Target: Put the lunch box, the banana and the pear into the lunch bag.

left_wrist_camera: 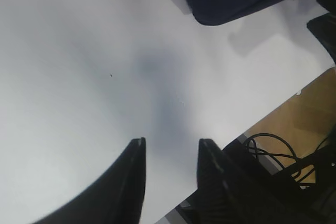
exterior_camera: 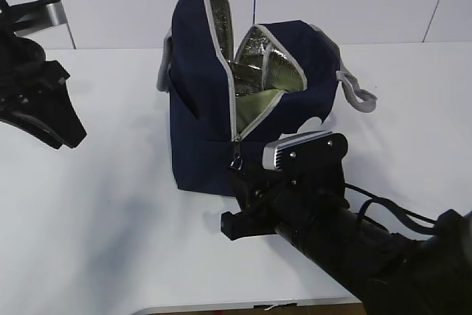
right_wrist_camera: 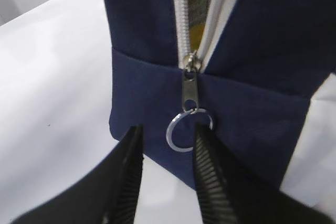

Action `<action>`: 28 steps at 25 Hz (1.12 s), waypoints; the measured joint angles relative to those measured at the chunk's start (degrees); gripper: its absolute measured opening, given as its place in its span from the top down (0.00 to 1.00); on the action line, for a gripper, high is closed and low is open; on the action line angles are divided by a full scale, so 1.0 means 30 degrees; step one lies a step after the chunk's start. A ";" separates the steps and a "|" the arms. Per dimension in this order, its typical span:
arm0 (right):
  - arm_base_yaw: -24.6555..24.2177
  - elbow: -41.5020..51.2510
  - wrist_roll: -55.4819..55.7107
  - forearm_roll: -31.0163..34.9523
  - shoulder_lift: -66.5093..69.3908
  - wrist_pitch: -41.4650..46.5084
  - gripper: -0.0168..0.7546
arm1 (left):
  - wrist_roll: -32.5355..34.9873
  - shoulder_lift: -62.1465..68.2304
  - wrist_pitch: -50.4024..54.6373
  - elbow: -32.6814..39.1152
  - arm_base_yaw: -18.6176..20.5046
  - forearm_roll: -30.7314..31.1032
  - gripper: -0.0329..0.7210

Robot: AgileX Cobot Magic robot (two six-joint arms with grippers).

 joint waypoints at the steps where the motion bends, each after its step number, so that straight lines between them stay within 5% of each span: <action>1: 0.0000 0.0000 0.0000 0.0000 0.0000 0.0000 0.59 | 0.0000 0.0000 0.0000 0.0000 0.0000 0.0000 0.64; 9: 0.0000 -0.0017 0.0000 -0.0070 0.0020 0.0000 0.40 | 0.0000 0.0000 0.0000 0.0000 0.0000 0.0000 0.64; 28: 0.0000 -0.1433 0.0000 0.0426 0.1616 0.0719 0.38 | 0.0000 0.0000 0.0000 0.0000 0.0000 0.0000 0.65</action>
